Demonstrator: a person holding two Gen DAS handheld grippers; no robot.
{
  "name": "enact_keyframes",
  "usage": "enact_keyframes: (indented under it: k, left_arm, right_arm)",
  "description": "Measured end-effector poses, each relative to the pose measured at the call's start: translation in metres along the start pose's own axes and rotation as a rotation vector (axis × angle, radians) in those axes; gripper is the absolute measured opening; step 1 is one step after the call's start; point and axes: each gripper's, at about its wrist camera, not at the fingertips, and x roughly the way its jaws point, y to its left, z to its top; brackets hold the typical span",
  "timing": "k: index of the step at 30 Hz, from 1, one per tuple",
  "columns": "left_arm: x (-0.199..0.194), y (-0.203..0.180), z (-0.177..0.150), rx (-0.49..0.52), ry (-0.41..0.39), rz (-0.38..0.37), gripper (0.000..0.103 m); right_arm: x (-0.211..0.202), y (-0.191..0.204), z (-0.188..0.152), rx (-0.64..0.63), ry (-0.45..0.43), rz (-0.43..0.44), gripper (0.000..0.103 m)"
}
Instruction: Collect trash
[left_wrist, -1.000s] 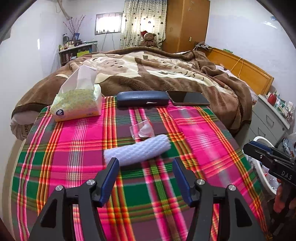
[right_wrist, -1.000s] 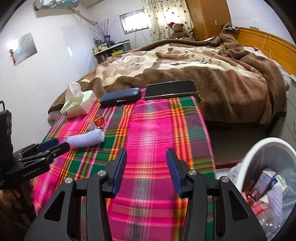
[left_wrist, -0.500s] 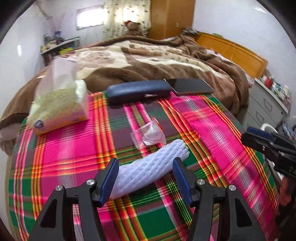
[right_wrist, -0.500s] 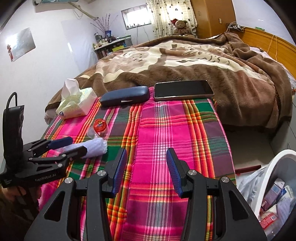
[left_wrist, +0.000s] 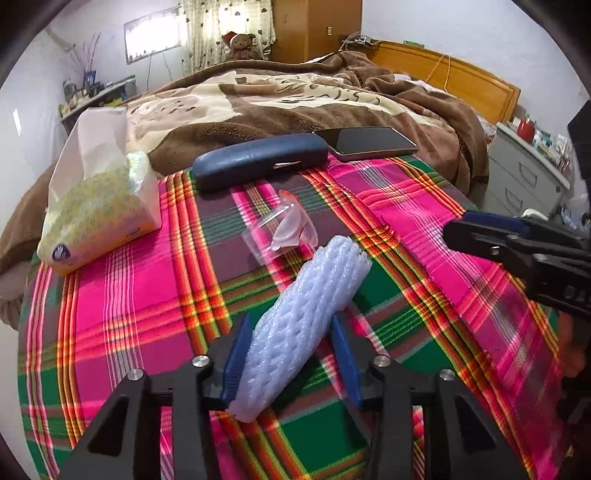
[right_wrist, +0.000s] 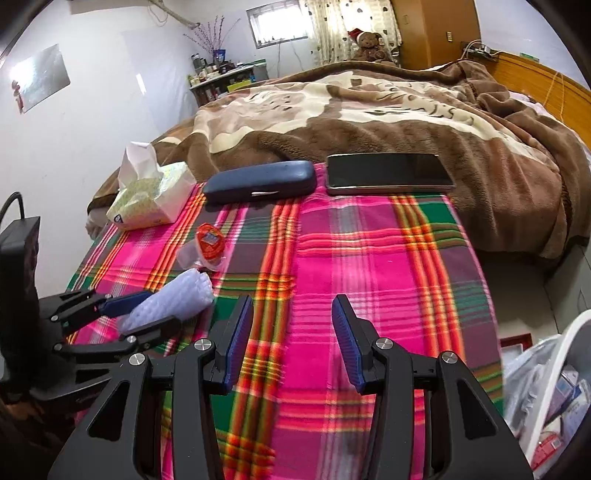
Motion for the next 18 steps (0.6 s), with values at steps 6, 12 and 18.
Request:
enact_keyframes:
  k: [6, 12, 18]
  left_arm:
    - [-0.014, 0.013, -0.017, -0.038, -0.010, 0.013, 0.036]
    - [-0.026, 0.046, -0.033, -0.160, -0.019, 0.068, 0.036]
    - [-0.032, 0.085, -0.042, -0.306, -0.031, 0.151, 0.036]
  right_arm:
    - [0.012, 0.012, 0.005, -0.005, 0.005, 0.031, 0.046]
    - [0.024, 0.029, 0.005, -0.026, 0.010, 0.076, 0.046]
    - [0.034, 0.046, 0.012, -0.058, -0.019, 0.122, 0.047]
